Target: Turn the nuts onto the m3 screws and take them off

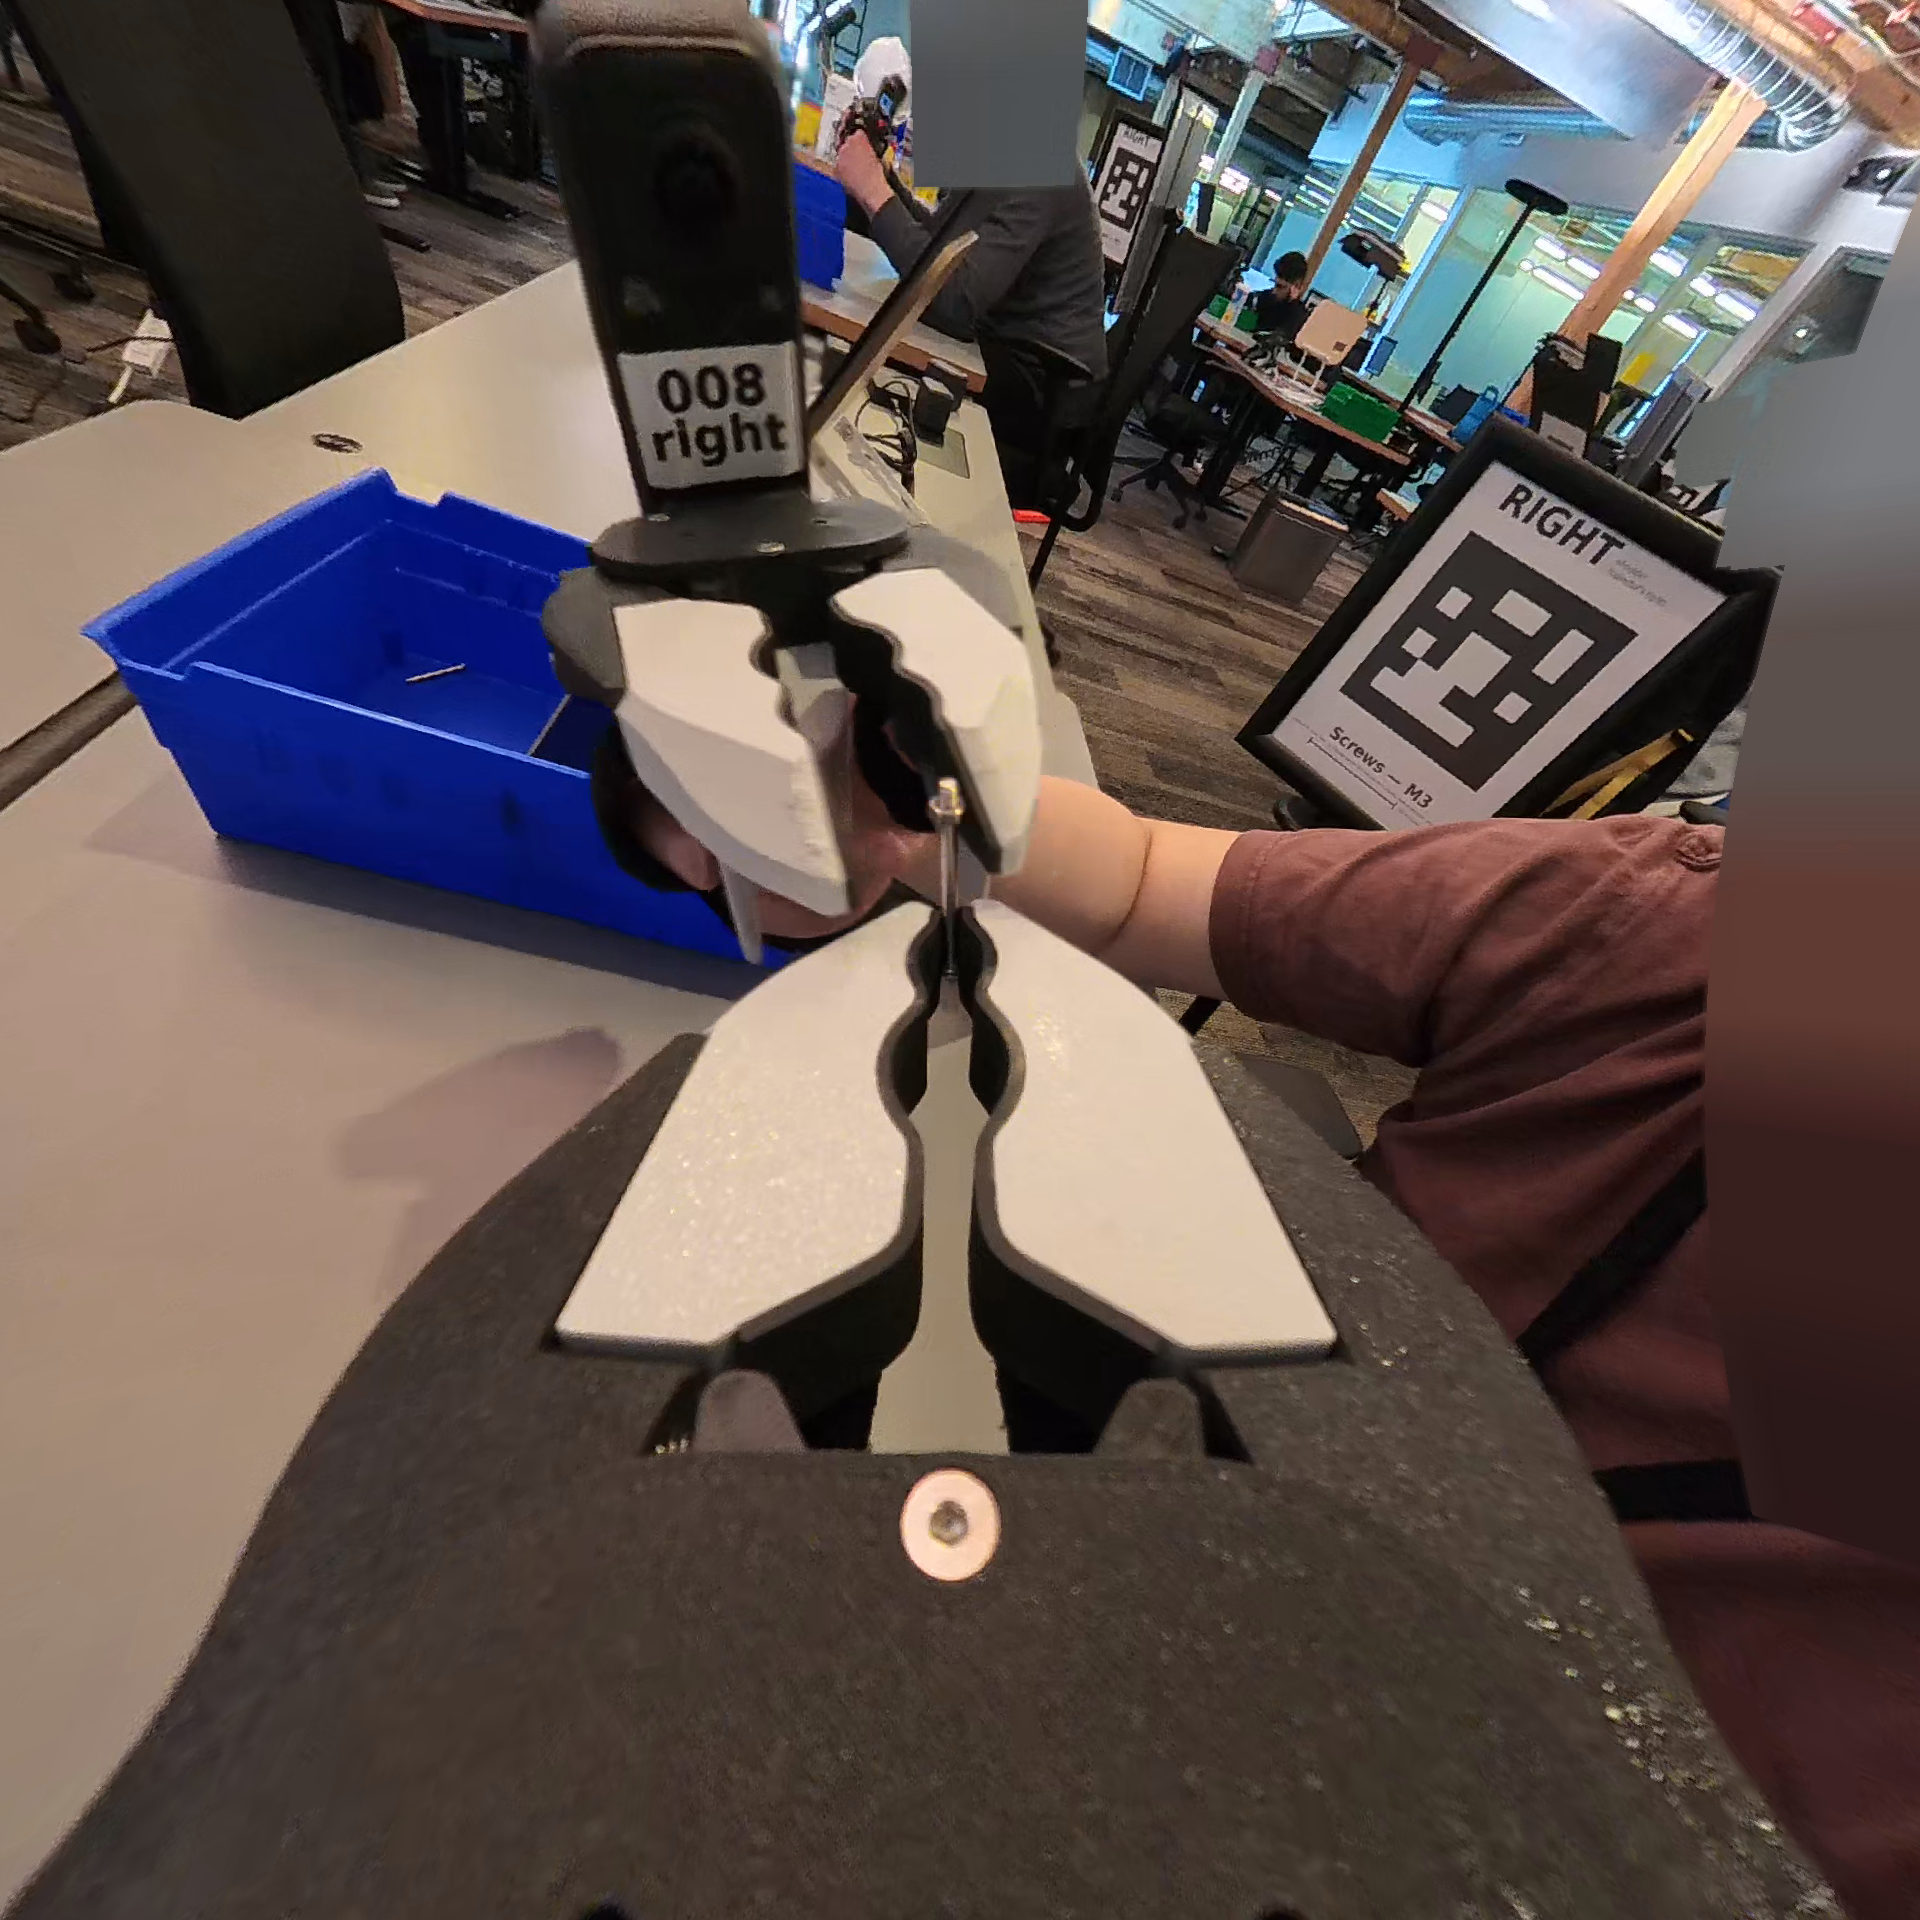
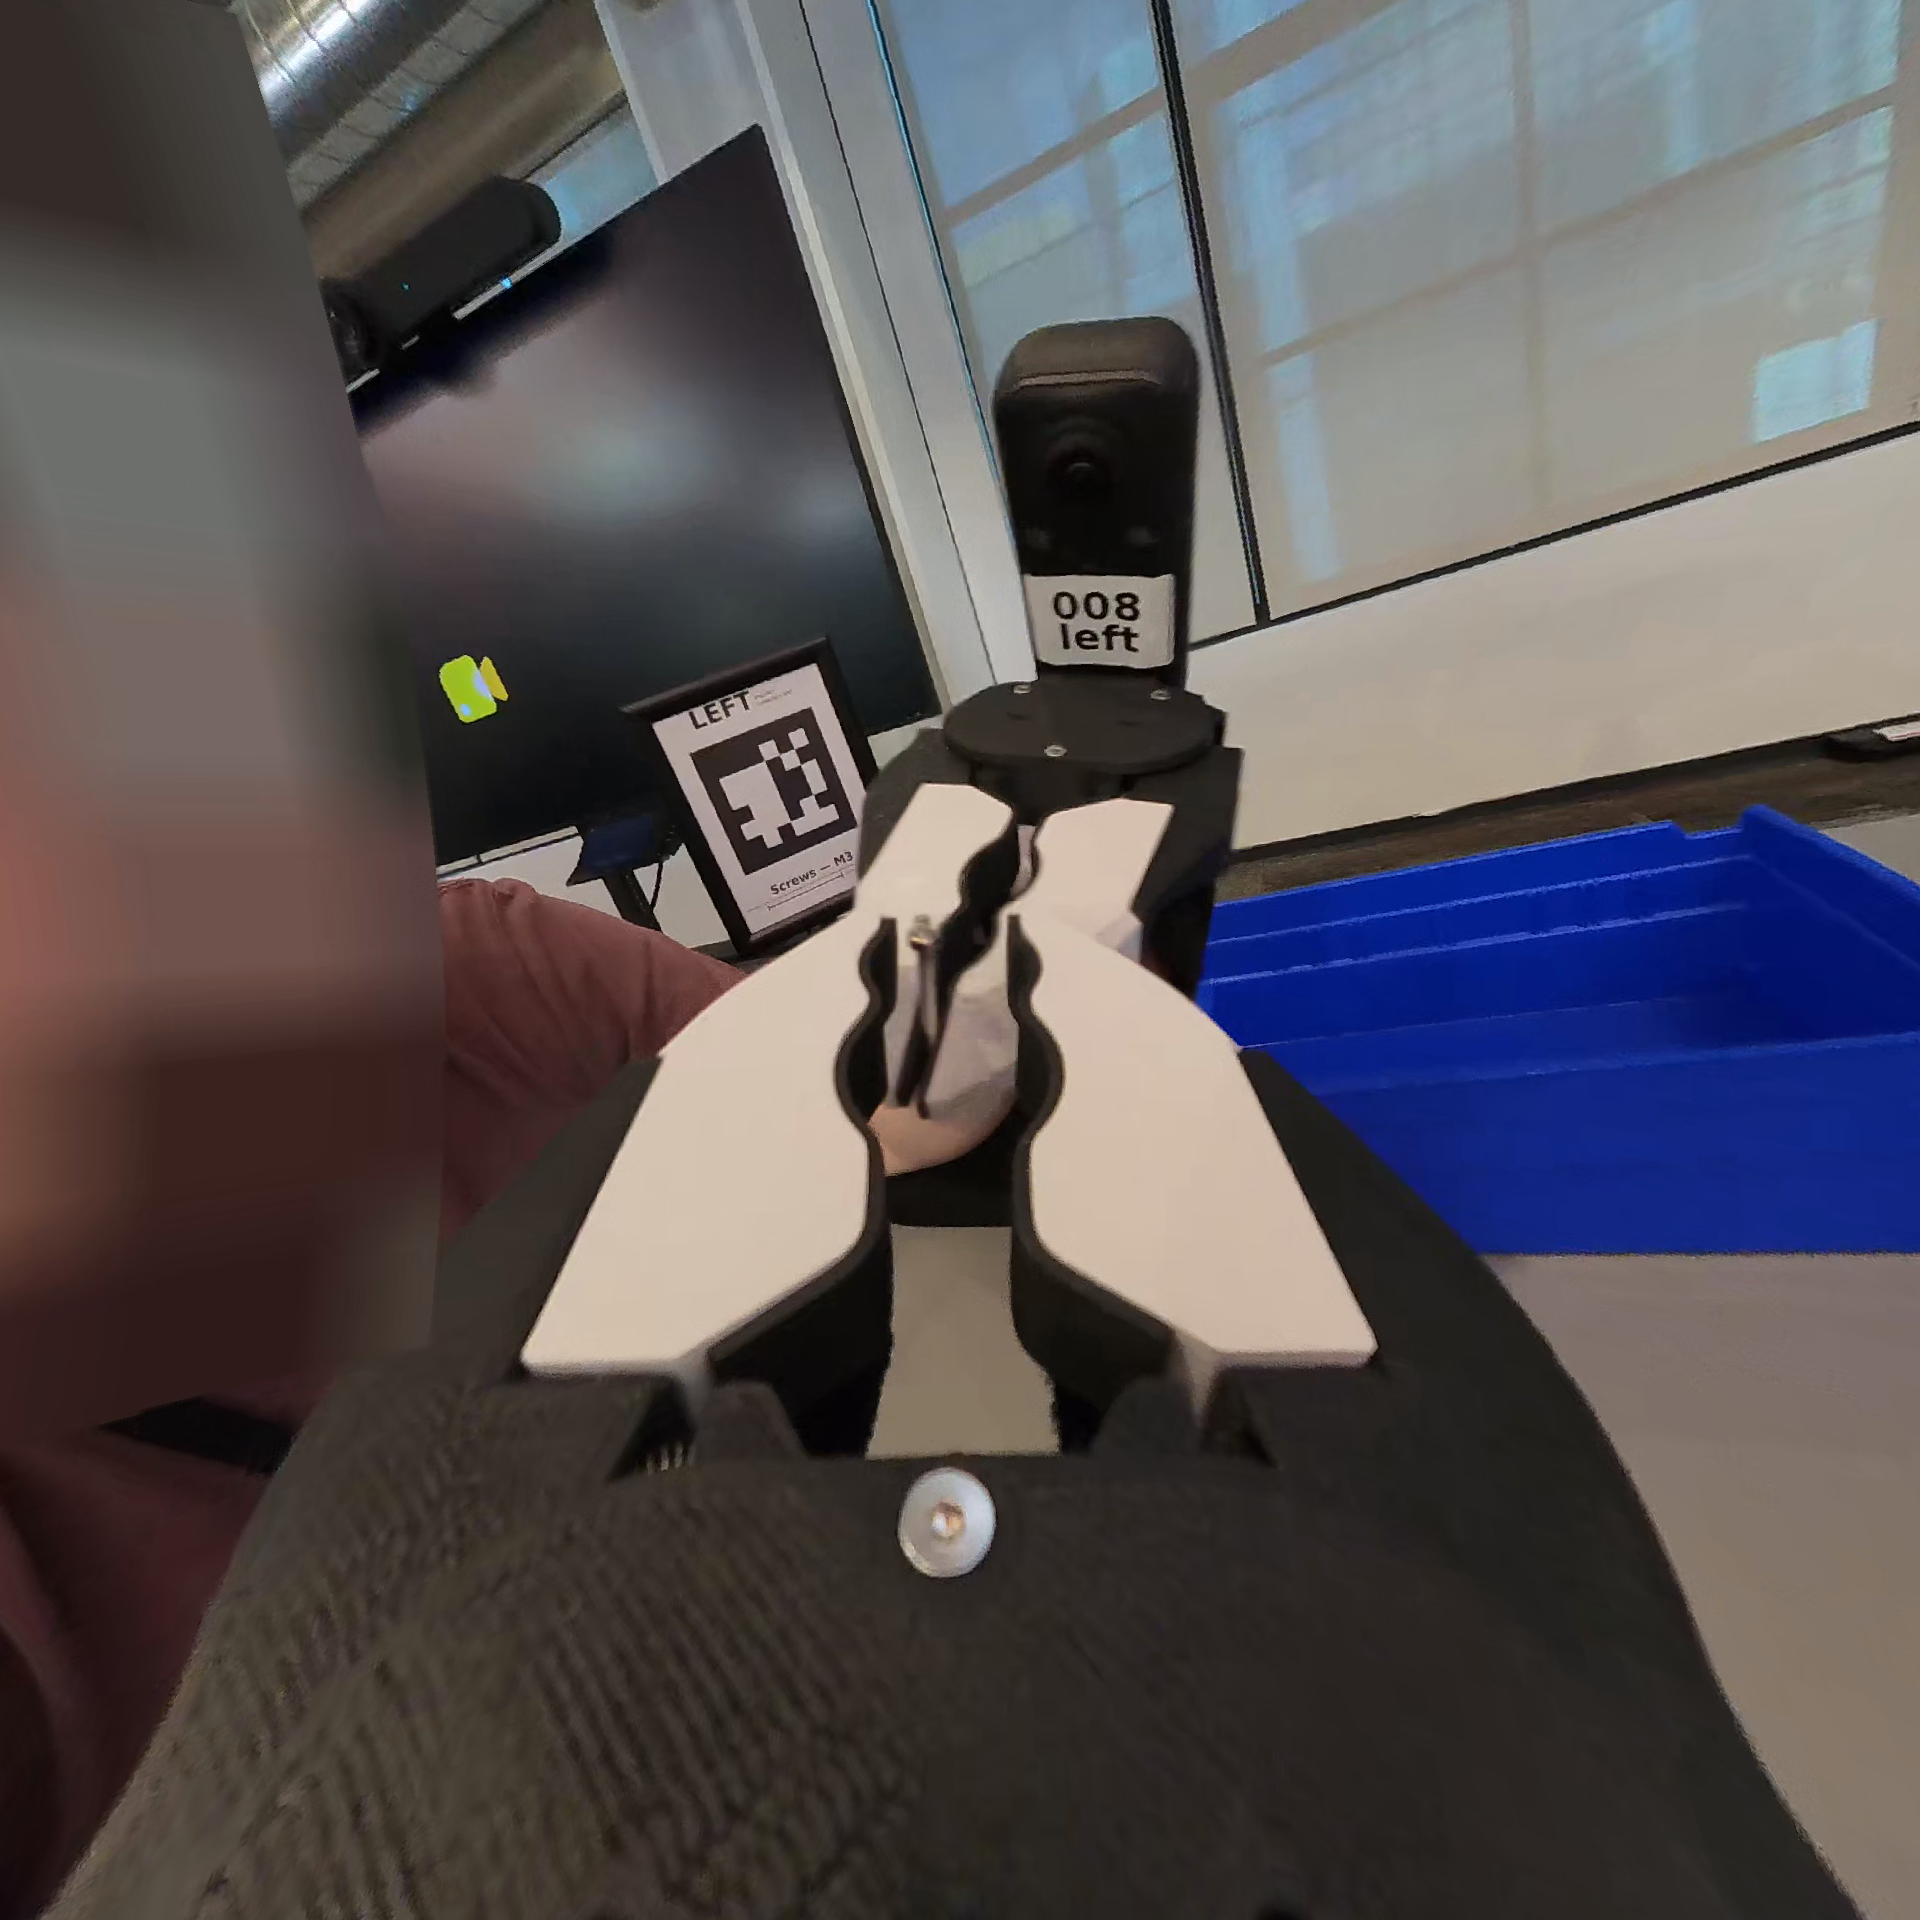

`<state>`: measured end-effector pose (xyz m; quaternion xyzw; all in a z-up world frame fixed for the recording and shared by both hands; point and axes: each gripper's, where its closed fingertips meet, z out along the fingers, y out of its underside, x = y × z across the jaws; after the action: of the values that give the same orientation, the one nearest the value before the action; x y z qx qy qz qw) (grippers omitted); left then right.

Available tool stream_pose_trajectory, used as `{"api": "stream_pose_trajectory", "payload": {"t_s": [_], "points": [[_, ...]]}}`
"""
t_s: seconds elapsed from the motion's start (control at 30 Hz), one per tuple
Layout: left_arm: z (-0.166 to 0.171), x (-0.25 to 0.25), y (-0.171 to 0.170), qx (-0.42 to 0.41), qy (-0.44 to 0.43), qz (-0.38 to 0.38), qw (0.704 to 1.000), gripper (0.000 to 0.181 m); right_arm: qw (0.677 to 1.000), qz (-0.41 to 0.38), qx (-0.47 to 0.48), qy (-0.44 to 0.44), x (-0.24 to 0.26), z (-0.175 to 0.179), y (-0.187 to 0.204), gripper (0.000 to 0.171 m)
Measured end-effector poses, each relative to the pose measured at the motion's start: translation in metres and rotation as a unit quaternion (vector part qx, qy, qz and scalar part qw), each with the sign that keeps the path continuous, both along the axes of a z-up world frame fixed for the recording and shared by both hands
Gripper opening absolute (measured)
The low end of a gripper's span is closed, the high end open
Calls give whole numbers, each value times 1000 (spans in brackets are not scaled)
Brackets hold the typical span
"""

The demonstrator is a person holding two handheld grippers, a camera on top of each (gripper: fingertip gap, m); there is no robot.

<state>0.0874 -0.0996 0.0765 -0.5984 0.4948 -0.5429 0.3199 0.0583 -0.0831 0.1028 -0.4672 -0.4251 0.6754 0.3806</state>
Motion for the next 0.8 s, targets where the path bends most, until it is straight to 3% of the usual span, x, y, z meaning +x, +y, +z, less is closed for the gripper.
{"api": "stream_pose_trajectory", "payload": {"t_s": [0.13,0.33,0.5,0.57,0.8], "points": [[2,-3,3,0,-2,7,1000,2,999,-8,-33,27,16,3,19,14],[-1,0,1,1,4,2,1000,2,1000,7,-7,15,2,4,-1,20],[-1,-1,4,11,5,14,1000,2,1000,-4,-14,15,11,1,12,20],[2,-2,3,3,-2,9,1000,2,999,-13,-28,27,18,2,21,12],[-1,2,-1,7,5,3,1000,2,1000,3,6,11,2,4,-3,20]]}}
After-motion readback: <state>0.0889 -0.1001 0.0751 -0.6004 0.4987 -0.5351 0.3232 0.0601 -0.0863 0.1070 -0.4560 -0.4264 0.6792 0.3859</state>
